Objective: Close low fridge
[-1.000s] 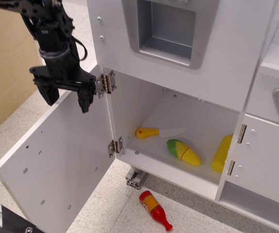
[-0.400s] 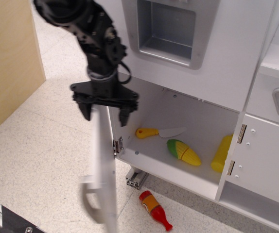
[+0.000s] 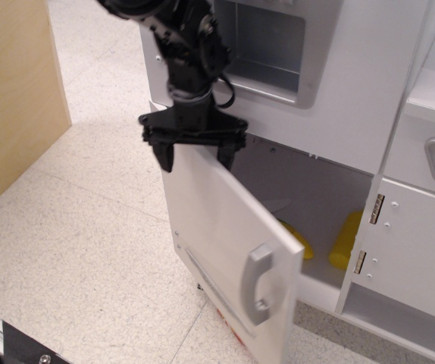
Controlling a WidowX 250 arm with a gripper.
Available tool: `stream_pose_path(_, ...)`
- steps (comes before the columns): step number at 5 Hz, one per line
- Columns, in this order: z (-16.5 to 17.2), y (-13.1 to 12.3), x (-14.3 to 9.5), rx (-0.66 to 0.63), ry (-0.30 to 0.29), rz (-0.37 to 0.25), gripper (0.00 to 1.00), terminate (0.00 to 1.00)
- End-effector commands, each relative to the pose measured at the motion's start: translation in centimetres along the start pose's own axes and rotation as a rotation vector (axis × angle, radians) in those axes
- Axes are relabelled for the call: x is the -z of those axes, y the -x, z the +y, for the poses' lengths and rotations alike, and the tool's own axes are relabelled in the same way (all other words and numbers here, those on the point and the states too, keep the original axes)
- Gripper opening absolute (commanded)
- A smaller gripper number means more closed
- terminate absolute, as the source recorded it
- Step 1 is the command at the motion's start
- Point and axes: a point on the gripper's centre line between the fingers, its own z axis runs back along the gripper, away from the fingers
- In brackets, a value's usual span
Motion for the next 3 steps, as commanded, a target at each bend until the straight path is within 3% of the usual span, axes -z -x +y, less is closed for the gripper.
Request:
stream_pose_path(1,-0.8,-0.9,-4.0,0.023,0.068,-0.032,1.0,0.0)
stream_pose_path(2,0.6,0.1,-6.3,0.07,0.105,-0.011,1.0,0.0)
stream_pose_path(3,2.9,1.7,-6.5,0.153,0.081,-0.018,1.0,0.0)
